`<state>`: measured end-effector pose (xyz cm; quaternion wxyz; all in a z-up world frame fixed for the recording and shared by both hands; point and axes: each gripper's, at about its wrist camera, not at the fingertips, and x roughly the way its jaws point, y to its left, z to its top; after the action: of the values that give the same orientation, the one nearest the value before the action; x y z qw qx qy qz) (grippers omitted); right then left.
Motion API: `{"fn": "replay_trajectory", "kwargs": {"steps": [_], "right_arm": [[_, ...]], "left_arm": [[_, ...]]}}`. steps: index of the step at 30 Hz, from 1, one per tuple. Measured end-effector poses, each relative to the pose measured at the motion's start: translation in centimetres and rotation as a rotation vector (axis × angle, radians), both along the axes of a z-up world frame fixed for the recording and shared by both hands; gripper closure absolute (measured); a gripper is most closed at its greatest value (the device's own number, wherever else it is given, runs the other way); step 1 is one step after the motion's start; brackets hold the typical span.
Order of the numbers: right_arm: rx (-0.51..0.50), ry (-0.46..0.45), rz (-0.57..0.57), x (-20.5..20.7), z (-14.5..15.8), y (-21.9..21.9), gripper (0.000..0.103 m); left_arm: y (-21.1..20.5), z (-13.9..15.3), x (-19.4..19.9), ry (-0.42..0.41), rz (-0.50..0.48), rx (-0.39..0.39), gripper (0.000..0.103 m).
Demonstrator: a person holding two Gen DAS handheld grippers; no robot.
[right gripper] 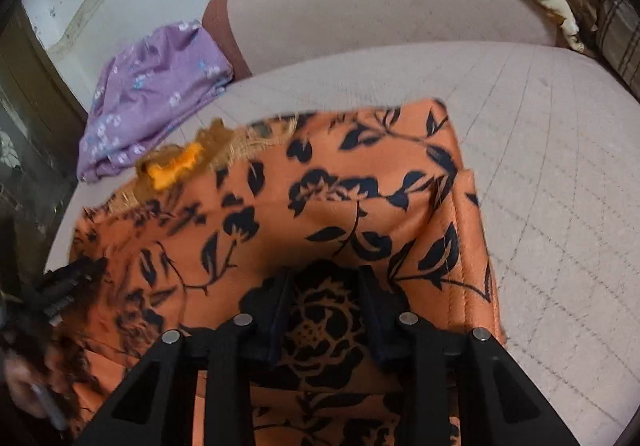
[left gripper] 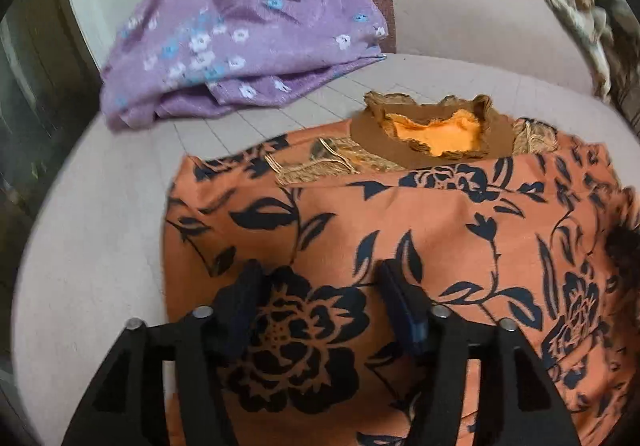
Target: Fold small clothes
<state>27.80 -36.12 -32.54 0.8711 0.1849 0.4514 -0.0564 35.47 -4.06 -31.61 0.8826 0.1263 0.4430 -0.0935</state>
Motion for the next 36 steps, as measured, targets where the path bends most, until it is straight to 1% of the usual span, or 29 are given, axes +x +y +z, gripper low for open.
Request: {"fn": "replay_trajectory", "kwargs": {"steps": [1, 3, 5, 6, 7, 8, 9, 10, 11, 12, 14, 15, 16, 17, 18, 19, 20, 22, 24, 25, 26, 27, 28, 30, 32, 33, 34, 36], "right_arm": [[0.008, -0.036, -0.001, -0.3, 0.8, 0.0, 0.068], [0.021, -0.121, 0.015, -0.7, 2.1, 0.2, 0.068], [0.032, -0.146, 0.038, -0.6, 2.4, 0.7, 0.067], [0.058, -0.132, 0.062, -0.2, 1.9, 1.4, 0.065], [0.078, -0.100, 0.081, 0.2, 1.2, 1.8, 0.065], [0.090, -0.035, 0.105, 0.7, 0.0, 2.3, 0.064], [0.068, 0.015, 0.122, 1.3, -1.4, 2.8, 0.064], [0.042, -0.009, 0.126, 1.1, -1.2, 3.1, 0.065], [0.021, -0.012, 0.134, 1.0, -0.7, 3.4, 0.065], [0.027, -0.002, 0.136, 1.0, -0.2, 3.5, 0.065], [0.080, -0.067, 0.130, 0.4, 1.1, 3.2, 0.065], [0.085, -0.098, 0.138, 0.1, 1.6, 3.4, 0.065], [0.071, -0.099, 0.157, -0.1, 1.6, 3.6, 0.065], [0.058, -0.076, 0.177, 0.1, 1.4, 4.0, 0.065], [0.074, 0.002, 0.205, 0.7, -0.1, 4.6, 0.064], [0.079, 0.035, 0.212, 0.9, -1.0, 4.8, 0.064], [0.078, -0.013, 0.194, 0.6, -0.7, 4.7, 0.065], [0.113, -0.008, 0.165, 0.0, 0.2, 4.4, 0.065], [0.158, -0.035, 0.141, -1.5, 0.7, 3.9, 0.065], [0.153, -0.019, 0.128, -2.1, 0.5, 3.6, 0.065], [0.135, 0.029, 0.113, -2.4, -0.2, 3.4, 0.065], [0.149, 0.065, 0.110, -3.0, -1.0, 3.1, 0.064], [0.174, 0.041, 0.101, -3.4, -1.0, 2.8, 0.065], [0.231, 0.021, 0.045, -5.1, 0.5, 1.9, 0.063], [0.272, -0.057, 0.031, -7.8, 2.2, 1.2, 0.063], [0.264, -0.088, 0.009, -9.4, 2.8, 1.0, 0.063], [0.257, -0.089, -0.008, -10.4, 3.0, 0.8, 0.063], [0.290, -0.087, -0.034, -12.7, 3.1, 0.3, 0.063]], "left_arm": [[0.1, 0.3, -0.1, -0.007, -0.002, -0.020, 0.039], [0.5, 1.2, -0.4, -0.021, -0.017, -0.122, 0.039], [0.0, 1.6, -0.9, -0.018, -0.052, -0.169, 0.039], [-0.8, 1.3, -1.0, -0.016, -0.068, -0.154, 0.035], [-1.4, 0.8, -1.0, -0.009, -0.075, -0.117, 0.029], [-2.0, -0.1, -0.9, 0.008, -0.078, -0.066, 0.028], [-2.4, -1.3, -0.7, 0.043, -0.080, -0.018, 0.026], [-2.3, -1.4, -0.8, 0.027, -0.079, -0.026, 0.026], [-2.2, -1.1, -0.9, 0.025, -0.073, -0.035, 0.026], [-2.1, -0.8, -0.8, 0.050, -0.069, -0.045, 0.026], [-1.7, -0.3, -1.3, 0.038, -0.069, -0.088, 0.026], [-1.5, -0.3, -1.8, 0.025, -0.063, -0.079, 0.026], [-1.7, -0.7, -1.9, 0.031, -0.060, -0.051, 0.026], [-2.0, -1.5, -1.9, 0.049, -0.058, -0.007, 0.025], [-2.1, -2.0, -2.1, 0.043, -0.063, 0.009, 0.024], [-2.1, -2.0, -2.6, 0.020, -0.061, 0.013, 0.023], [-2.0, -1.7, -2.9, 0.025, -0.055, 0.018, 0.023], [-1.4, -1.1, -3.5, 0.050, -0.040, -0.010, 0.023], [-0.5, -0.9, -4.3, 0.064, -0.016, -0.034, 0.023], [-0.4, -1.1, -4.7, 0.070, -0.007, -0.029, 0.023], [-0.2, -1.4, -5.3, 0.080, 0.004, -0.011, 0.023], [0.0, -1.7, -5.6, 0.091, 0.014, 0.007, 0.023], [0.2, -1.7, -6.2, 0.092, 0.019, 0.002, 0.023], [1.3, -1.1, -8.1, 0.074, 0.033, -0.043, 0.023], [2.3, -0.6, -10.0, 0.043, 0.047, -0.076, 0.023], [3.0, -0.4, -11.1, 0.035, 0.055, -0.093, 0.023], [3.6, -0.4, -12.1, 0.031, 0.064, -0.110, 0.023], [4.9, -0.5, -14.2, 0.020, 0.077, -0.133, 0.023]]}}
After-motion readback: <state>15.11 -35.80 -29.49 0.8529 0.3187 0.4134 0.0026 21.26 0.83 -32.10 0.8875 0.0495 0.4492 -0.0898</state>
